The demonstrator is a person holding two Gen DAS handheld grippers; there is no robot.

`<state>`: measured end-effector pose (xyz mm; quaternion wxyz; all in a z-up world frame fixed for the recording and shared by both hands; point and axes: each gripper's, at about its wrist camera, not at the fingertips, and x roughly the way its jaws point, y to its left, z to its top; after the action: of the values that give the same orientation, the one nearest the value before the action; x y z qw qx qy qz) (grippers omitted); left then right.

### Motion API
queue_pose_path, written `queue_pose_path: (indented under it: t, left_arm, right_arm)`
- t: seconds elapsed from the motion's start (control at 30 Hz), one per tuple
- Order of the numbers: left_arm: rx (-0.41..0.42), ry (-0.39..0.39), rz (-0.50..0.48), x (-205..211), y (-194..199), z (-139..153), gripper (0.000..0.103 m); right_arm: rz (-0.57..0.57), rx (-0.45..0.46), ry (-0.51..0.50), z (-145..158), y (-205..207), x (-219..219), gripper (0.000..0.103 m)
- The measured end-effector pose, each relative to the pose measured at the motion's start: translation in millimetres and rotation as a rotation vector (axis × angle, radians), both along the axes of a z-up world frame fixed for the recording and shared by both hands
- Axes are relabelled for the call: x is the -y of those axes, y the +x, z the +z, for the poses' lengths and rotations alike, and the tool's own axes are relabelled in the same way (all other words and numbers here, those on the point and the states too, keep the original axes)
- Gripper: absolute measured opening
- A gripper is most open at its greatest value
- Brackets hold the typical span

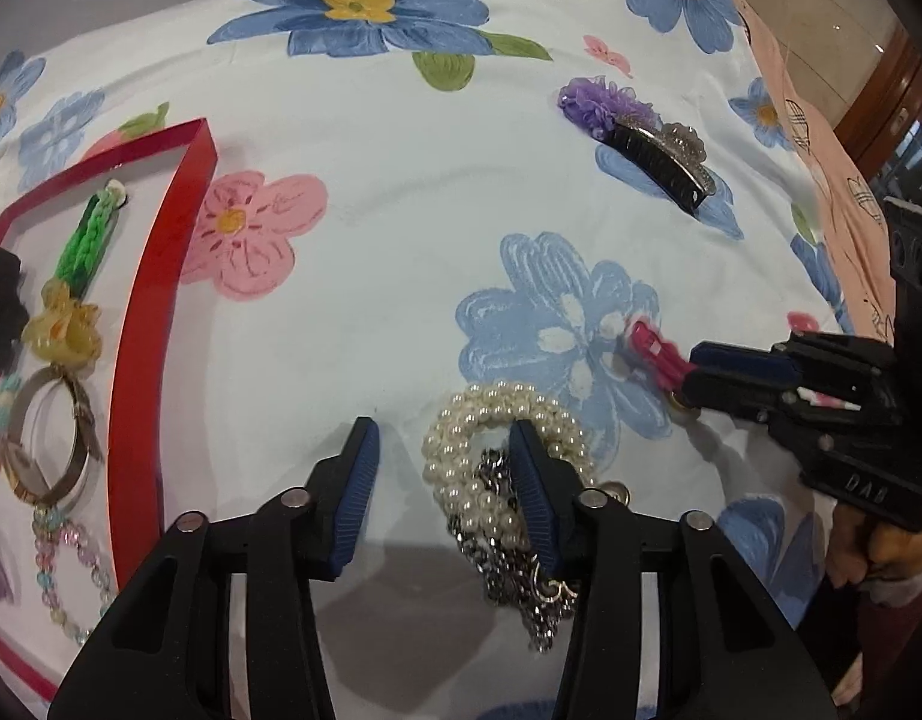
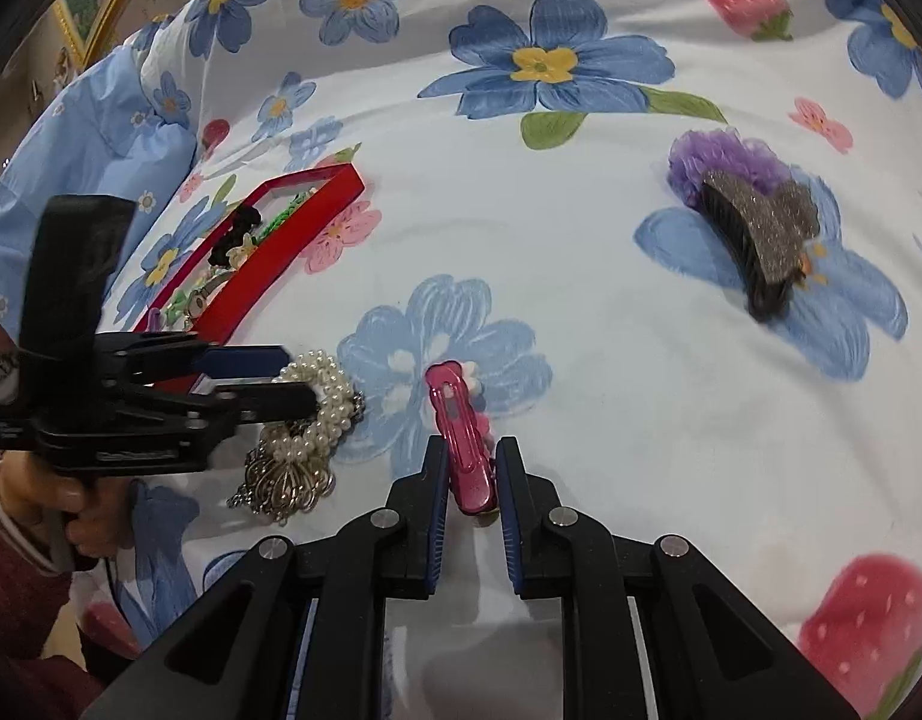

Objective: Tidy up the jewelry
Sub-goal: 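Grasp the pearl necklace with the left tool while the right tool grasps the pink hair clip, then carry the pearl necklace and pink hair clip in both tools into the tray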

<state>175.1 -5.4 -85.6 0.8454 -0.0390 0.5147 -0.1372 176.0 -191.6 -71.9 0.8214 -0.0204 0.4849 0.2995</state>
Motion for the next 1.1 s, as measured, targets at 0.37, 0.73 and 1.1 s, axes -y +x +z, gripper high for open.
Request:
queue_pose_path:
  t: [0.37,0.73,1.1]
  left_arm:
    - [0.058,-0.074,0.001,-12.0,-17.2,21.4,0.010]
    - [0.169,-0.145,0.020,-29.1,-51.7,74.0,0.010]
    - [0.235,-0.169,0.084,-64.3,-81.0,100.7,0.010]
  right_arm:
    - [-0.016,0.023,-0.011,-4.9,0.0,-17.4,0.027]
    - [0.024,0.095,-0.149,-8.1,-2.7,-45.1,0.017]
    - [-0.044,0.089,0.097,31.5,-18.0,-32.1,0.017]
